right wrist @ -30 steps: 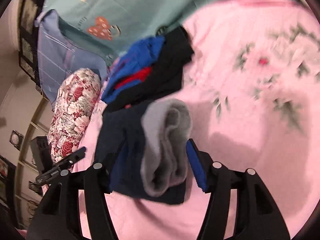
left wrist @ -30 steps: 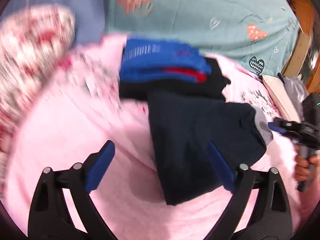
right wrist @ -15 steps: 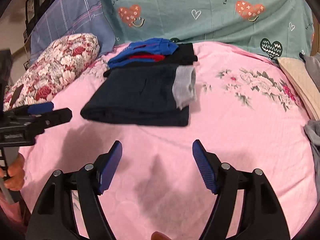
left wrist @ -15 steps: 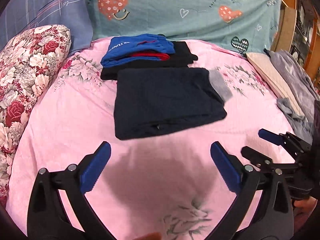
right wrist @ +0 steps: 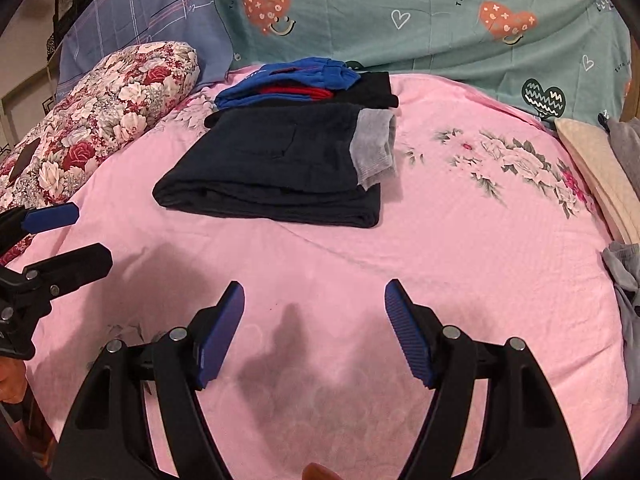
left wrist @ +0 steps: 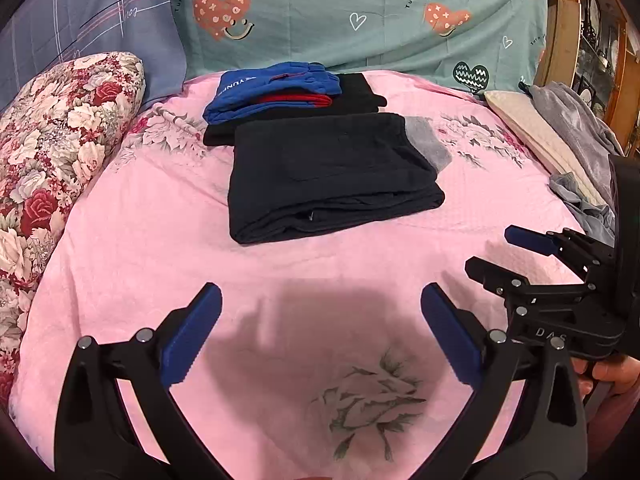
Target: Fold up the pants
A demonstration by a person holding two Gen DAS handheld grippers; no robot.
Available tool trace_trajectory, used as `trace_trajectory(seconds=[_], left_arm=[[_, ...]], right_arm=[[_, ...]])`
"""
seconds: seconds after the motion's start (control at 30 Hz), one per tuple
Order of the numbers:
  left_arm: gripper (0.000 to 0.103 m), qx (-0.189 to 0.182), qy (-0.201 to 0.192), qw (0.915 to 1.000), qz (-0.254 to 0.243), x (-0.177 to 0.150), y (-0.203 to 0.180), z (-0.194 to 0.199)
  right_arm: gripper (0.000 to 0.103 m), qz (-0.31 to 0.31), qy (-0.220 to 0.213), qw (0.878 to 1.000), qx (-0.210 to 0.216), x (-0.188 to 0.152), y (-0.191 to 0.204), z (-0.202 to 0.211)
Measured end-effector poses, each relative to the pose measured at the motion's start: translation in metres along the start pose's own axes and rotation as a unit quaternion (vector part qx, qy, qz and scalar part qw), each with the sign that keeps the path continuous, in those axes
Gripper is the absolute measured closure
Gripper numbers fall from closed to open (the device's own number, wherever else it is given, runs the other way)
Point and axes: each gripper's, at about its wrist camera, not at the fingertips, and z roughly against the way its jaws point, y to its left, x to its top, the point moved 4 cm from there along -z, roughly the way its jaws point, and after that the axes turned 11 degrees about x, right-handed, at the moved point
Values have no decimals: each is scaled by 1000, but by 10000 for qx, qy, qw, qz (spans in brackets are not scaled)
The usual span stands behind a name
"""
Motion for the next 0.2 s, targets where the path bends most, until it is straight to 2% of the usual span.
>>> trace_trajectory(seconds=[0.2], left_arm=[[2,-45,-10,10000,72,-3,3,-2]], right_arm=[[30,-52,14,10000,13,-1,-2,-1]])
